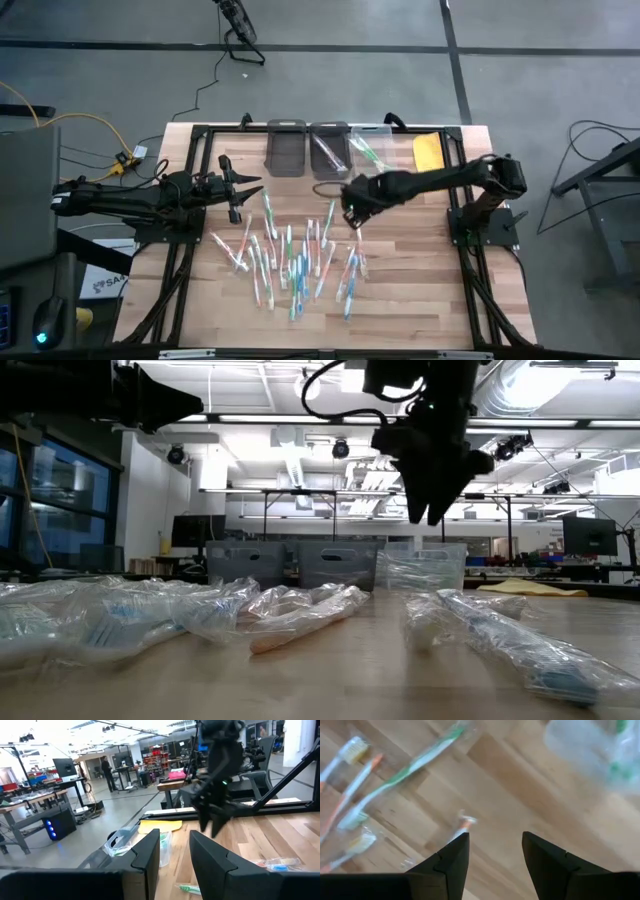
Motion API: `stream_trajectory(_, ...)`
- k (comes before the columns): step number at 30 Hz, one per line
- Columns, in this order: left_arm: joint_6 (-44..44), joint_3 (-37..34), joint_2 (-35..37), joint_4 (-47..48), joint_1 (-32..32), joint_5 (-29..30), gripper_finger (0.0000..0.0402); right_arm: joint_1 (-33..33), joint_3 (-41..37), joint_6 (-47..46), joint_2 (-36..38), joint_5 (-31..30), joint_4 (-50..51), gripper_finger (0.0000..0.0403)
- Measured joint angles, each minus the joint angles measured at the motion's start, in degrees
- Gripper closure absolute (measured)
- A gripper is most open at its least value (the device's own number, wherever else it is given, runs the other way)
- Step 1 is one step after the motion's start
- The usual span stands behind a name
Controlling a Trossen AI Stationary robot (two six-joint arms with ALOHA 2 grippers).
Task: Pick & Place Toothbrushes
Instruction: Put the orange toothbrush into the right black bin
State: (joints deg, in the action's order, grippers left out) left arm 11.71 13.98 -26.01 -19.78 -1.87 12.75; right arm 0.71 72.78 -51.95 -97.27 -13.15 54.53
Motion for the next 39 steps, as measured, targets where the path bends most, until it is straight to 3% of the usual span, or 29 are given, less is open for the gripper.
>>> stream_trajectory(14,-1.7,0.0,0.0,1.5,0.0,-0.3,0.0300,3.4,-12.0,-8.1,-1.1,1.6,-19.0,0.0227)
stream_trajectory(28,-2.6,0.0,0.0,2.0,0.0,-0.4,0.0300,4.3,-12.1,-7.9,-7.5,5.3,-22.5,0.0232)
stream_trajectory(32,-2.7,0.0,0.0,2.0,0.0,-0.4,0.0300,4.3,-12.0,-6.7,-7.9,5.5,-22.1,0.0267)
stream_trajectory(39,-2.7,0.0,0.0,2.0,0.0,-0.4,0.0300,3.5,-12.1,-2.6,-7.7,6.1,-21.6,0.0376)
